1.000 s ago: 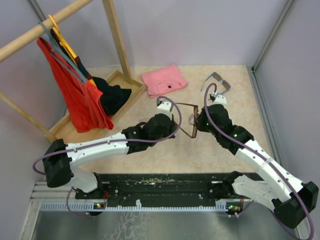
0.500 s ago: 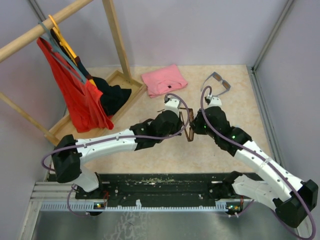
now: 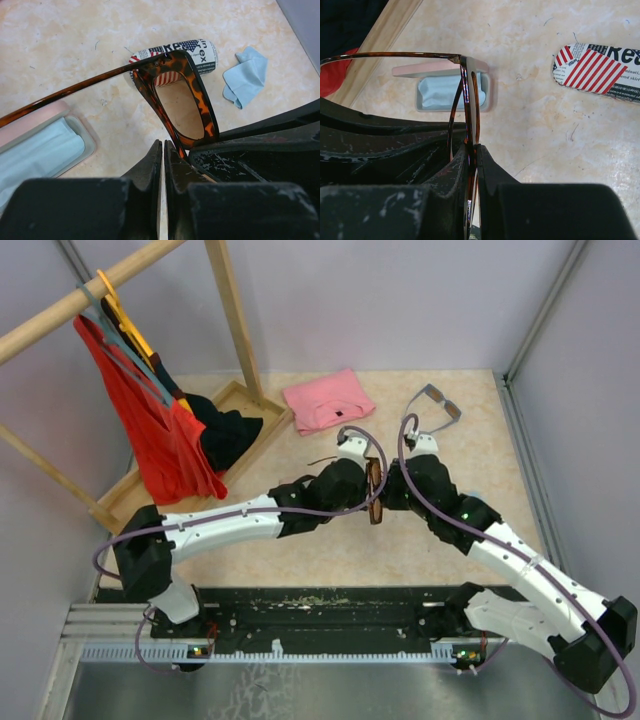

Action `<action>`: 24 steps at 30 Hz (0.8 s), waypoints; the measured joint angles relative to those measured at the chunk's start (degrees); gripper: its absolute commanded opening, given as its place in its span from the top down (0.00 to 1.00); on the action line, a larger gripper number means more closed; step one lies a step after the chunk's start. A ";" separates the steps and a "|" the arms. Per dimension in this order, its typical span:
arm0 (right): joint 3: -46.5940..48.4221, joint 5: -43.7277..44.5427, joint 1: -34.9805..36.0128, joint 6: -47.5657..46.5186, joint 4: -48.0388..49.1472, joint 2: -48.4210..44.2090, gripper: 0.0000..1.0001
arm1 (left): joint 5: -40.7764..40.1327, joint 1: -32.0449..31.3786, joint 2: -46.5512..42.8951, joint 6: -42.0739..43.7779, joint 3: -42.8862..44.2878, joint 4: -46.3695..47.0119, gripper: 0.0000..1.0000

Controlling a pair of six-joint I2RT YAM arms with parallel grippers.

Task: Organize the sunglasses
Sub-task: Fold the sunglasses at the center of the board.

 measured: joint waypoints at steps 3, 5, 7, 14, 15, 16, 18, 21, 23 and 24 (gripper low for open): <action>-0.24 0.44 0.04 0.00 0.07 -0.04 1.00 | 0.11 0.00 0.50 -0.04 0.07 -0.55 0.93; -0.31 1.70 0.22 -0.02 -0.31 -0.11 1.00 | 0.11 -0.07 0.35 -0.13 0.07 -1.36 0.94; -0.42 4.26 0.42 -0.42 -0.57 -0.52 1.00 | 0.09 -0.15 -0.70 -0.37 -0.17 -2.78 1.00; -2.03 10.34 0.39 -5.57 -1.33 -2.75 1.00 | 0.17 -0.33 -19.63 -1.33 -9.11 -6.29 1.00; -2.19 10.23 0.42 -6.49 -1.25 -2.73 1.00 | -0.15 -0.37 -22.40 -1.44 -9.55 -6.91 1.00; -2.45 9.86 0.42 -7.69 -1.07 -2.73 1.00 | -0.68 -0.37 -25.09 -1.62 -9.64 -7.52 1.00; -3.61 8.33 0.42 -10.34 0.11 -2.82 1.00 | -2.14 -0.35 -29.51 -1.77 -9.27 -8.90 1.00; -6.80 5.86 1.11 -14.12 2.60 -4.13 1.00 | -4.33 -0.22 -31.15 -1.86 -6.12 -13.46 1.00; -8.61 5.27 2.54 -16.26 3.52 -5.64 1.00 | -5.70 0.07 -29.62 -2.43 -2.45 -17.35 1.00; -9.03 5.35 3.67 -17.25 3.76 -6.29 1.00 | -6.21 0.07 -28.87 -2.73 -1.14 -18.73 1.00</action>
